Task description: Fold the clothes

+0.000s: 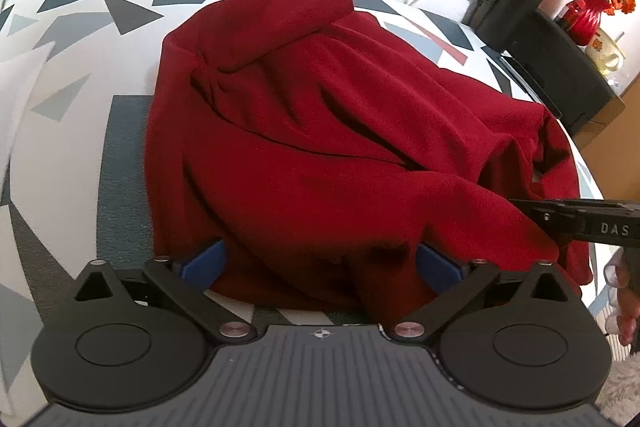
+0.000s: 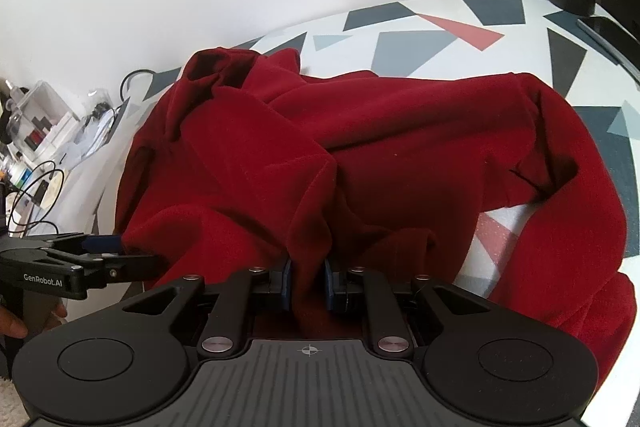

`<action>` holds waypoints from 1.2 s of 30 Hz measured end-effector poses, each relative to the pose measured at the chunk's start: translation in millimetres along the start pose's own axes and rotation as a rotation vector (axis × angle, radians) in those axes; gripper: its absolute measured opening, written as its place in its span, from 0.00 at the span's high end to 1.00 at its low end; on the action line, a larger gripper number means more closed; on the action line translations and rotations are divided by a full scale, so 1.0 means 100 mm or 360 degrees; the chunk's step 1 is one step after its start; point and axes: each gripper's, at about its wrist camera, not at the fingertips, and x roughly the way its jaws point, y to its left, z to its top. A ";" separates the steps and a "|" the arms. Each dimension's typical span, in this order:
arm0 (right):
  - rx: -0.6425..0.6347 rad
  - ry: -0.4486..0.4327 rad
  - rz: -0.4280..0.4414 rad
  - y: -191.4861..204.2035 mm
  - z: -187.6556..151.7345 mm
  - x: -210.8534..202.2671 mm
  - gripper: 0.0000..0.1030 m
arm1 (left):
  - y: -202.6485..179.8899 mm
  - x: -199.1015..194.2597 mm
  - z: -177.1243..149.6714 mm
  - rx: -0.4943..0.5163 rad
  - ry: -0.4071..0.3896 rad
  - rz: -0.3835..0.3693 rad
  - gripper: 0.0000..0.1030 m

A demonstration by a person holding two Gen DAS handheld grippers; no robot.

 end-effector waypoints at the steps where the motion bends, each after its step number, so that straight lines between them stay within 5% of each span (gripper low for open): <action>1: -0.0001 -0.0002 -0.0001 0.00 0.00 -0.01 0.84 | 0.01 0.00 0.01 -0.0011 0.0002 -0.0005 0.01; 16: 0.0041 -0.0030 -0.0017 -0.03 -0.06 -0.04 0.79 | -0.11 0.06 -0.02 0.0140 0.0029 0.0072 0.01; 23: 0.0014 -0.0115 -0.0043 0.00 -0.04 -0.14 0.80 | 0.04 0.04 0.09 0.0012 0.0061 -0.0046 0.01; 24: 0.0006 -0.0143 -0.0044 0.01 -0.02 -0.17 0.82 | 0.10 0.02 0.12 -0.0045 0.0059 -0.0079 0.03; 27: -0.0029 -0.0233 -0.0031 0.08 0.05 -0.28 0.86 | 0.26 -0.10 0.22 -0.0184 0.0009 -0.0136 0.30; 32: -0.0236 -0.0201 0.0017 0.31 0.17 -0.28 0.88 | 0.32 -0.32 0.34 -0.0181 -0.0103 -0.0147 0.32; 36: -0.0278 -0.0195 -0.0142 0.37 0.11 -0.22 0.72 | 0.31 -0.43 0.40 -0.0154 -0.0167 -0.0082 0.35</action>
